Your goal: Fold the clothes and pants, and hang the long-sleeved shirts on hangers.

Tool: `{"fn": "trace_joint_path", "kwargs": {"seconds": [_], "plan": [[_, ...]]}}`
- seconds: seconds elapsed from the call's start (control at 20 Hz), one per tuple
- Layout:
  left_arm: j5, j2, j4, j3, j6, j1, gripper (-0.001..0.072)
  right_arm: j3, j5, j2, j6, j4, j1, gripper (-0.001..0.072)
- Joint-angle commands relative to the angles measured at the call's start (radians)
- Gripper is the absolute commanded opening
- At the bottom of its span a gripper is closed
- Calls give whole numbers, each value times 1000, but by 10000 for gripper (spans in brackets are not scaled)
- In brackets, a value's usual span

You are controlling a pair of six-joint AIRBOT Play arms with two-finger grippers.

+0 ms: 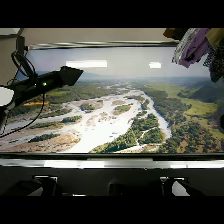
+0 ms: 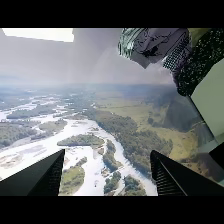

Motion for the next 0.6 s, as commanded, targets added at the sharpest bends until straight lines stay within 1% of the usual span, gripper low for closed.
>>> {"fn": "trace_joint_path", "kwargs": {"seconds": [0.0, 0.1, 0.2, 0.3, 0.4, 0.55], "plan": [[0, 0, 0, 0, 0, 1, 594, 5, -45, -1, 50, 34, -109, 30], [0, 0, 0, 0, 0, 1, 594, 4, -45, -7, 57, 99, -188, 30], [0, 0, 0, 0, 0, 1, 594, 3, -34, -13, 51, 233, -276, 31], [0, 0, 0, 0, 0, 1, 594, 2, -33, -12, -4, 359, -327, 32], [0, 0, 0, 0, 0, 1, 594, 2, -8, -12, -22, 399, -332, 33], [0, 0, 0, 0, 0, 1, 594, -2, 37, -11, -22, 404, -332, 34]]}}
